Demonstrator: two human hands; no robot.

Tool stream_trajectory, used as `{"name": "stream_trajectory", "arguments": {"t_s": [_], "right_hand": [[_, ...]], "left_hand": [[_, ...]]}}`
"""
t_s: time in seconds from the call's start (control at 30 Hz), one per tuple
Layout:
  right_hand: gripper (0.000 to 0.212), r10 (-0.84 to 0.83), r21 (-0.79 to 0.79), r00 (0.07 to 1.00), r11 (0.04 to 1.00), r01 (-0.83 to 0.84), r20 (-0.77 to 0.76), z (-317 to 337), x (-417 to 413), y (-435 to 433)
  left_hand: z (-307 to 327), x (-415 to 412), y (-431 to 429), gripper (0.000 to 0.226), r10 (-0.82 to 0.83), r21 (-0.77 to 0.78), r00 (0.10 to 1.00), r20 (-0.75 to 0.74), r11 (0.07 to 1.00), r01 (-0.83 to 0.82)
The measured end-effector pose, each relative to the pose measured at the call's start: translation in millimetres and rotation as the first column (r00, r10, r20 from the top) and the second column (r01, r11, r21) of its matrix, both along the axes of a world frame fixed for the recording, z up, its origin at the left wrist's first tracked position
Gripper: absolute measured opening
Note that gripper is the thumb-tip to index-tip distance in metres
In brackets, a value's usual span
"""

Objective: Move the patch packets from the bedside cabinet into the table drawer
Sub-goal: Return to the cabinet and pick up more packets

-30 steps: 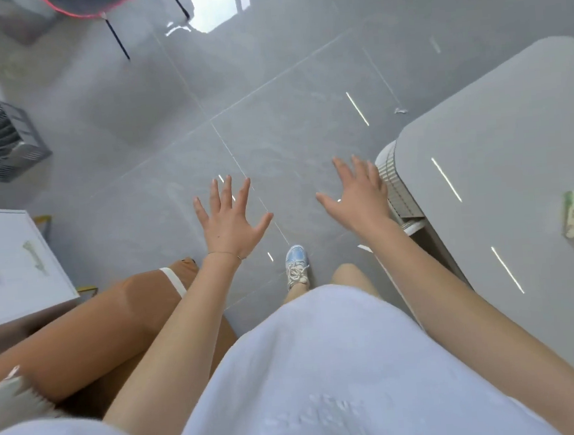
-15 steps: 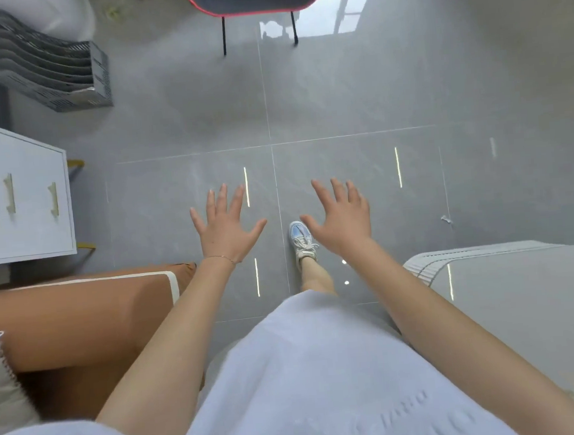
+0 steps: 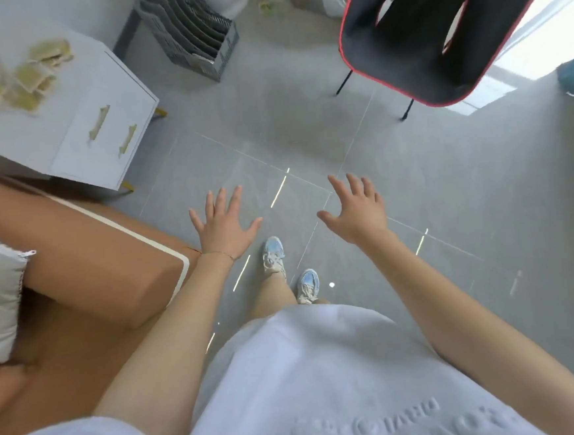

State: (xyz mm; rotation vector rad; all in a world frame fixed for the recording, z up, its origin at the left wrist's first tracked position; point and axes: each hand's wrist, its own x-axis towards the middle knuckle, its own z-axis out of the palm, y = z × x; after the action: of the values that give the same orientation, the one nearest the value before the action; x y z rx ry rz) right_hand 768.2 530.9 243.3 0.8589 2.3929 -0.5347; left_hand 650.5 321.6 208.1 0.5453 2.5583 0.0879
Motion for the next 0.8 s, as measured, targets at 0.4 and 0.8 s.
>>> {"name": "stream_trajectory", "arguments": {"t_s": [0.4, 0.8], "right_hand": [[0.071, 0.311, 0.068, 0.95, 0.949, -0.309, -0.019, -5, -236, -28], [0.075, 0.533, 0.032, 0.846, 0.845, -0.533, 0.025, -7, -430, -74]], "left_hand": [[-5, -184, -25, 0.075, 0.189, 0.026, 0.982, 0.021, 0.982, -0.19], [-10, -332, -78, 0.074, 0.408, 0.022, 0.91, 0.074, 0.912, -0.41]]}}
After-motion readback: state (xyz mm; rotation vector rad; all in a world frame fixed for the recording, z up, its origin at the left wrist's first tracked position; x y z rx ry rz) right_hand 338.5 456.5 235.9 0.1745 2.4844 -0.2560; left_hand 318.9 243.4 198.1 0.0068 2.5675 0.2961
